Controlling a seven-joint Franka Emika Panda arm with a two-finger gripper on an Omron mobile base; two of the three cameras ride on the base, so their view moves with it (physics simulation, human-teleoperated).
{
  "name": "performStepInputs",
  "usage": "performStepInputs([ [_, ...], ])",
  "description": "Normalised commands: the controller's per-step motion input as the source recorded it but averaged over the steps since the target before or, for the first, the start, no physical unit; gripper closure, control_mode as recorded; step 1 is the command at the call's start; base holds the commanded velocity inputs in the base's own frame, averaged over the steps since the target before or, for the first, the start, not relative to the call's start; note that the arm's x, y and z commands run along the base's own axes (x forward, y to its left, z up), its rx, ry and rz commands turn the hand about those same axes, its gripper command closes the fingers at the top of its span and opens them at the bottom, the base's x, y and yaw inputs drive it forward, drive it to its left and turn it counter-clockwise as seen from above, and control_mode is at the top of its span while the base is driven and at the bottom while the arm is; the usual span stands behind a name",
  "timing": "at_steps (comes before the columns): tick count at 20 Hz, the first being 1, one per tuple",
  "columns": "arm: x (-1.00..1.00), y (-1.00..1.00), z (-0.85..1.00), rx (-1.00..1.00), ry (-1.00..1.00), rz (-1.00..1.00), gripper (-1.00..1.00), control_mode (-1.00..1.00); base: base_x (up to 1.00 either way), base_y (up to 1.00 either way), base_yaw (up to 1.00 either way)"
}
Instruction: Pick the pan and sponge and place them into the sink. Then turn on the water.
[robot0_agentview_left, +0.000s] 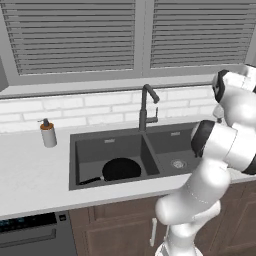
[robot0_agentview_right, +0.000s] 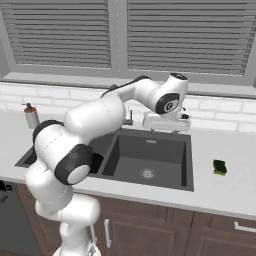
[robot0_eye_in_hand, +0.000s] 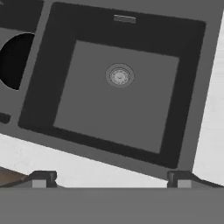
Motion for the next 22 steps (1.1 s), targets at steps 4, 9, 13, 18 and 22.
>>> performStepInputs([
  [4,0.07,-0.92,0.0,-0.07,0.18,-0.31,-1.0,-1.0,0.0,0.0,0.0],
  [9,0.03,-0.76,-0.08,-0.05,0.11,-0.31,-1.0,-1.0,0.0,0.0,0.0],
  [13,0.0,-0.5,-0.01,0.02,-0.03,-0.03,-1.0,-1.0,0.0,0.0,0.0],
  [18,0.0,-0.42,0.0,0.01,-0.06,0.02,-1.0,-1.0,0.0,0.0,0.0],
  [22,0.0,-0.41,-0.12,0.01,0.0,0.0,-1.0,-1.0,0.0,0.0,0.0],
])
